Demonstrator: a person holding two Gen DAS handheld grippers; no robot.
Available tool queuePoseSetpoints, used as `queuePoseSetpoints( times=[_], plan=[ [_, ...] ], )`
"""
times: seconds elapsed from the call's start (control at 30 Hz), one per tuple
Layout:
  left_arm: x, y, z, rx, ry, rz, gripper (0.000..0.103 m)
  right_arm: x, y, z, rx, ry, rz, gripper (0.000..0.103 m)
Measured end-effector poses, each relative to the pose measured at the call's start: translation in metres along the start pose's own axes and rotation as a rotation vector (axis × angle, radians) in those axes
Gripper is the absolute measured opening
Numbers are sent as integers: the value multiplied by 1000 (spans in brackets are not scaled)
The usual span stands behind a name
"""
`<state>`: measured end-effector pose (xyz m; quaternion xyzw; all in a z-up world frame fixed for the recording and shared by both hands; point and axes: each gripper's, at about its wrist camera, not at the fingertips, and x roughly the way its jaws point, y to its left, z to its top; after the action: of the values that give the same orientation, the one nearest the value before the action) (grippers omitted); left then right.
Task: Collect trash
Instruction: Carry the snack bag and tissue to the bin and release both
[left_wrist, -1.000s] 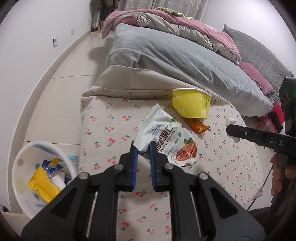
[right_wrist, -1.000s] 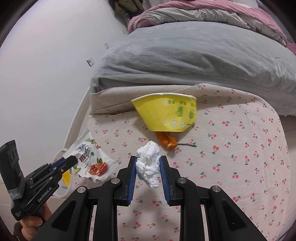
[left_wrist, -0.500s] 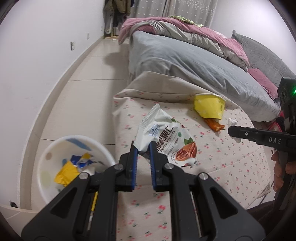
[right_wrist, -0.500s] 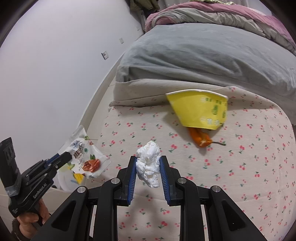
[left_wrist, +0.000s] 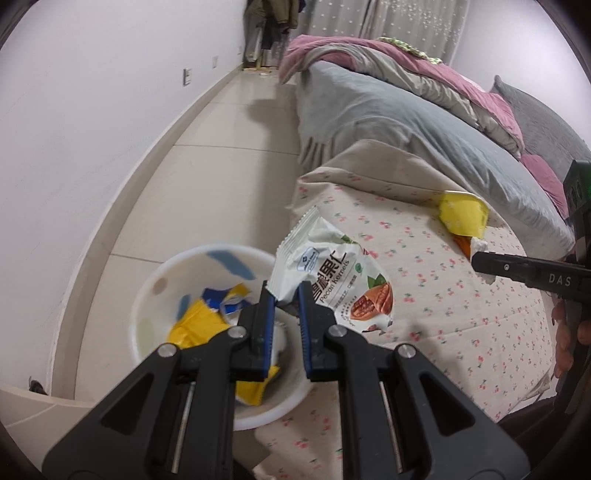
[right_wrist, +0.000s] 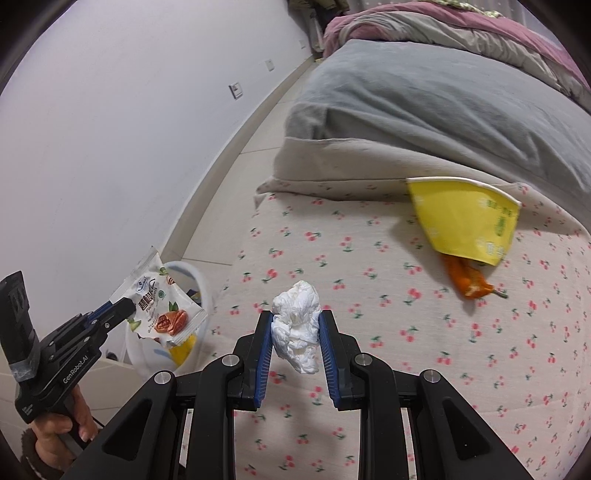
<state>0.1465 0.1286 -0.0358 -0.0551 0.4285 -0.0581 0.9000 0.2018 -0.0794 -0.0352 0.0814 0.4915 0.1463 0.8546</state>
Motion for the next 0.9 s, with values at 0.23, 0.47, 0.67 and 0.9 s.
queuePoseSetpoints(
  times=[0.23,0.47,0.67,0.9],
  plan=[
    [2,34,-9,-36,20,50,14,22,34,-2,-57,32,23,26],
    [10,61,-18,-60,56,106,14,48,74,-7,-128,66,55,26],
    [17,77,-22,-84,98,122,14,67,101,-11,-172,88,81,26],
    [18,95,-28,-159,126,192,78,84,119,-13,-205,107,95,26]
  ],
)
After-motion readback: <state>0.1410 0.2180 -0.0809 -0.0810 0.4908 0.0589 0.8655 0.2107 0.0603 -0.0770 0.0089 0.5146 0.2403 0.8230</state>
